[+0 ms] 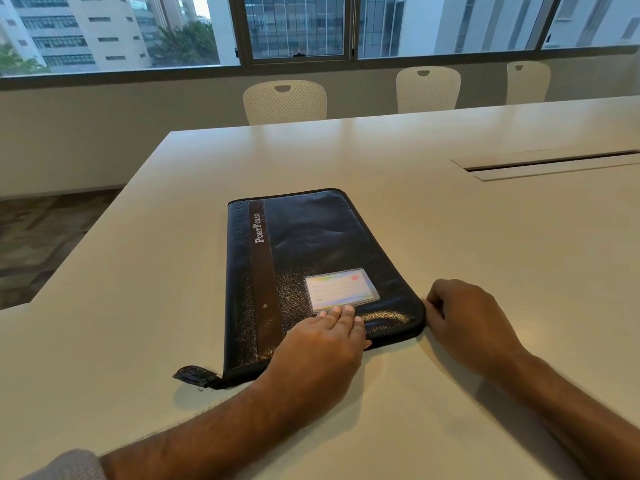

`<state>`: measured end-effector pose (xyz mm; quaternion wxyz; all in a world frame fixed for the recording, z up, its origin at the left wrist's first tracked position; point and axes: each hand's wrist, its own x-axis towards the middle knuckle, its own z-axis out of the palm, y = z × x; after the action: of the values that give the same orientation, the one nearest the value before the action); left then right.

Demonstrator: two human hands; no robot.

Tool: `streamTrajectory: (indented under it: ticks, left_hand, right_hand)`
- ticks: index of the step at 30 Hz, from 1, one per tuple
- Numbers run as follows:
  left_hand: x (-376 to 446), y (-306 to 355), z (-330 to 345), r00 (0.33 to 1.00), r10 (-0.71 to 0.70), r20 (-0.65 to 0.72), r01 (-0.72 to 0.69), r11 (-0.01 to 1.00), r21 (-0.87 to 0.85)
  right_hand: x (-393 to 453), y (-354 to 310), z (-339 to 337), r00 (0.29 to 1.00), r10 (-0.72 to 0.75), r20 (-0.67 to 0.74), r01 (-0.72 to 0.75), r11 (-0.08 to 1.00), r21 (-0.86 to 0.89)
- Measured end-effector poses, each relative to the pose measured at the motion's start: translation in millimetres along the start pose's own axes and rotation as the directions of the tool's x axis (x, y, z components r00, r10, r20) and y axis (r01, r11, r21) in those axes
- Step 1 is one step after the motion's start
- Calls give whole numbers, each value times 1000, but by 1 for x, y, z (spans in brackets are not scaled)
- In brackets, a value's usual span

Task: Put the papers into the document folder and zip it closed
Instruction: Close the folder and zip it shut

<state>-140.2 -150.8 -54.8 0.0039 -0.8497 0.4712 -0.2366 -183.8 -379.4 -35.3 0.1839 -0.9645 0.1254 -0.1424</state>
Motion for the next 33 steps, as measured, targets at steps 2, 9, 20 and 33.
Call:
streamTrajectory:
  ticks: [2, 9, 20, 33]
  left_hand:
    - [0, -1, -1, 1000, 7, -7, -7, 1000, 2]
    - [2, -3, -2, 995, 68, -67, -69, 997, -24]
    - [40, -18, -35, 989, -62, 132, 97, 955, -282]
    - [102, -47, 63, 890, -249, 383, 363, 894, -262]
  right_hand:
    - [1, 2, 1, 1000, -9, -4, 9, 1000, 22]
    - [17, 10, 1, 998, -62, 3, 62, 996, 70]
    - [27, 13, 3, 989, -141, 34, 130, 967, 219]
    - [27, 13, 11, 979, -198, -53, 204, 965, 164]
